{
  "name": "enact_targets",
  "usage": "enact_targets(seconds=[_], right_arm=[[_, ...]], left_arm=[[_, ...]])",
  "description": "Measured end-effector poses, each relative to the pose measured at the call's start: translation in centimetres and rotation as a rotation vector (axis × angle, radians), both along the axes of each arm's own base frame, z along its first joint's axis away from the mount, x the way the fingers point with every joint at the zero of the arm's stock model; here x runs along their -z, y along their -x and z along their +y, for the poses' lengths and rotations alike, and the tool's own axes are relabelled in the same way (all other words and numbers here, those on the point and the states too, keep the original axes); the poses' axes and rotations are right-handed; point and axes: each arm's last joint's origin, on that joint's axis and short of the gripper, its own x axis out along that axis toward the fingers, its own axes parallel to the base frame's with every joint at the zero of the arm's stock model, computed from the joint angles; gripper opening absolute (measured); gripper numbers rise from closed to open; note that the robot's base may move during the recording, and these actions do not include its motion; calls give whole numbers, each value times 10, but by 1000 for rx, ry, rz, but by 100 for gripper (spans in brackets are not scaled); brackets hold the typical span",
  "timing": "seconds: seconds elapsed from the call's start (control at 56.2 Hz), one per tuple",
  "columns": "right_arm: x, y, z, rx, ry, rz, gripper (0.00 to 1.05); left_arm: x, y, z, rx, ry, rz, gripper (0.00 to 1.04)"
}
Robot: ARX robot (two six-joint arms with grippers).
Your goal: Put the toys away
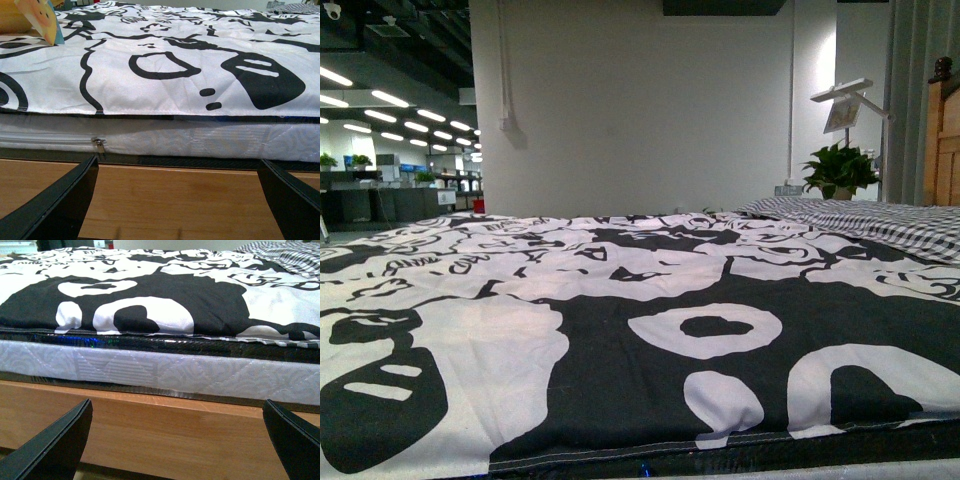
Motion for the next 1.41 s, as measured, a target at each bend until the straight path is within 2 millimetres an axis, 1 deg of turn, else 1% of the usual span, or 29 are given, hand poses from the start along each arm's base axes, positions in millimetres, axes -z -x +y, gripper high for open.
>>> enact_targets(seconds=[1.406], right_arm=[[0,0,0,-6,0,-1,104]], left_arm=[[0,0,0,-4,-2,0,99]])
